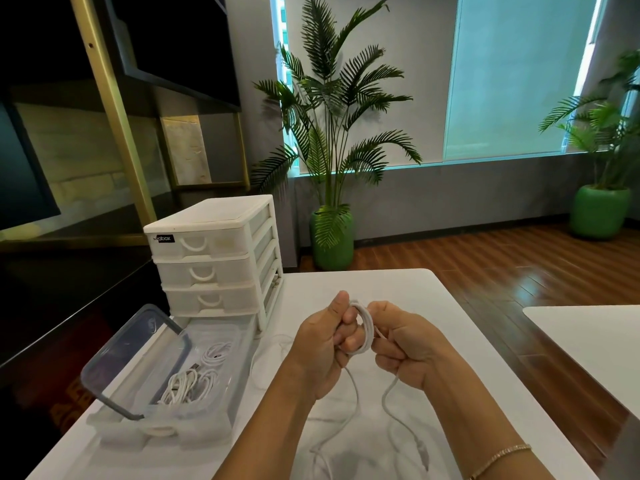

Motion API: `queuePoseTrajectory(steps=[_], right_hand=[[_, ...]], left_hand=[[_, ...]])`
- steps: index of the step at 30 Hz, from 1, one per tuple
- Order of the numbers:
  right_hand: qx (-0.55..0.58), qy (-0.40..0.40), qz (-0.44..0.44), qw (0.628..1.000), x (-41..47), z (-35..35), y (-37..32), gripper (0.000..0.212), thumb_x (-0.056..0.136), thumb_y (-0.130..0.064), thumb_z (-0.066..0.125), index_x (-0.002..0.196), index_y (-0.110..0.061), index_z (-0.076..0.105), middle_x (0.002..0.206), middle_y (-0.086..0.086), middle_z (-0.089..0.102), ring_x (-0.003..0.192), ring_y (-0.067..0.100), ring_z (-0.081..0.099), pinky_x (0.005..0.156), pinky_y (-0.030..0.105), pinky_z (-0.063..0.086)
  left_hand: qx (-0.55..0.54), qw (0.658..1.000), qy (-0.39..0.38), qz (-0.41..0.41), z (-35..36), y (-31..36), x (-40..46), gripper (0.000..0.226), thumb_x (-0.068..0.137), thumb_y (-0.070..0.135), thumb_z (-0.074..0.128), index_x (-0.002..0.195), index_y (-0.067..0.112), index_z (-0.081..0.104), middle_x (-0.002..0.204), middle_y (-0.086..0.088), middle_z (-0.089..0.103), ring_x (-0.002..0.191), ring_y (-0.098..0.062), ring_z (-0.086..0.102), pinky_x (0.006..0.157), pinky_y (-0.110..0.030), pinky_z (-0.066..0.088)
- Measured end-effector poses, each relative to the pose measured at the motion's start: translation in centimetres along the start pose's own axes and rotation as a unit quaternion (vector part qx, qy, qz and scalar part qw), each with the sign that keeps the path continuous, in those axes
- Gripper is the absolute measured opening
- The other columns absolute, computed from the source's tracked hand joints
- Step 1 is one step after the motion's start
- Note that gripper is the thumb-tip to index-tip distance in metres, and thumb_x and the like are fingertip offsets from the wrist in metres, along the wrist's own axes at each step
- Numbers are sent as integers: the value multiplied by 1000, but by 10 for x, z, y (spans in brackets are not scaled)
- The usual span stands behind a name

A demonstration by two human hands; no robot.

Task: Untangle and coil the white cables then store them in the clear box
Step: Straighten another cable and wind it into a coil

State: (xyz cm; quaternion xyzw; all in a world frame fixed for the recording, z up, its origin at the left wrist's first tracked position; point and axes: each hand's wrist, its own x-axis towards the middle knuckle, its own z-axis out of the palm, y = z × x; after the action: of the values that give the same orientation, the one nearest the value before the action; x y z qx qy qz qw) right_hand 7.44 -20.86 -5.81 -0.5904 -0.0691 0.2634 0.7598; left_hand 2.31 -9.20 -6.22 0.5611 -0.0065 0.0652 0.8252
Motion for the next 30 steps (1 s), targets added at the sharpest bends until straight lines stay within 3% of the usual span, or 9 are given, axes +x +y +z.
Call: queuePoseTrajectory(steps=[6, 11, 16, 18, 20, 22, 24, 27, 30], right_hand=[[-6, 8, -2, 1000, 0, 2, 1, 18, 91, -14, 53, 86, -5, 68, 65, 9, 61, 31, 6, 25, 32, 17, 25], [-163, 58, -53, 983, -2, 6, -1, 13, 90, -19, 57, 89, -13, 69, 75, 8, 68, 37, 7, 30, 39, 20, 26], [-370, 70, -150, 914, -4, 12, -1, 19, 91, -31, 56, 97, -21, 71, 65, -4, 64, 48, 4, 47, 52, 16, 37], [-433, 50, -152, 887, -3, 14, 1, 24, 91, -34, 54, 105, -23, 70, 62, -7, 62, 54, 6, 49, 58, 17, 40], [-484, 21, -139, 864, -4, 15, 2, 26, 91, -35, 53, 108, -23, 70, 65, -6, 63, 56, 6, 51, 60, 16, 40], [-516, -10, -135, 846, -5, 14, 2, 25, 91, -33, 54, 106, -21, 70, 75, -1, 68, 56, 6, 53, 61, 16, 41], [-548, -40, -136, 825, -8, 13, 2, 24, 91, -30, 55, 109, -20, 69, 79, -2, 67, 55, 5, 54, 63, 16, 43], [-579, -69, -143, 800, -13, 13, -2, 23, 91, -28, 56, 105, -18, 71, 73, -9, 64, 56, 3, 54, 63, 14, 43], [-565, -44, -170, 806, -19, 9, -12, 21, 91, -28, 56, 99, -16, 71, 64, -17, 54, 61, 3, 54, 61, 11, 40]], left_hand=[[34, 998, 42, 16, -2, 1, 2, 44, 94, 39, 37, 62, 11, 49, 44, 4, 38, 43, -9, 38, 51, -17, 40], [-62, 993, 94, 15, -5, 1, 6, 41, 95, 37, 38, 69, 10, 54, 41, 5, 38, 40, -11, 41, 60, -18, 49], [-127, 983, 129, 25, -9, 3, 8, 36, 96, 35, 39, 92, 5, 58, 42, 4, 41, 41, -12, 44, 51, -14, 49], [-179, 975, 125, 27, -10, 5, 9, 36, 98, 32, 37, 102, 3, 57, 46, 3, 45, 44, -15, 56, 59, -14, 51], [-189, 973, 124, 32, -12, 6, 9, 31, 99, 28, 36, 105, 7, 57, 60, 0, 53, 64, -22, 69, 77, -18, 48], [-109, 984, 135, 42, -12, 5, 10, 32, 98, 30, 37, 104, 8, 60, 70, 0, 57, 69, -17, 65, 84, -23, 46], [54, 984, 158, 65, -11, 1, 10, 30, 97, 31, 41, 94, 11, 63, 69, 0, 57, 72, -14, 58, 85, -26, 48], [290, 941, 139, 108, -12, -7, 11, 33, 97, 35, 42, 80, 12, 59, 69, 2, 57, 72, -12, 56, 75, -24, 49], [445, 884, 75, 119, -14, -12, 12, 34, 98, 38, 34, 84, 15, 54, 76, 4, 58, 72, -9, 54, 70, -22, 48]])
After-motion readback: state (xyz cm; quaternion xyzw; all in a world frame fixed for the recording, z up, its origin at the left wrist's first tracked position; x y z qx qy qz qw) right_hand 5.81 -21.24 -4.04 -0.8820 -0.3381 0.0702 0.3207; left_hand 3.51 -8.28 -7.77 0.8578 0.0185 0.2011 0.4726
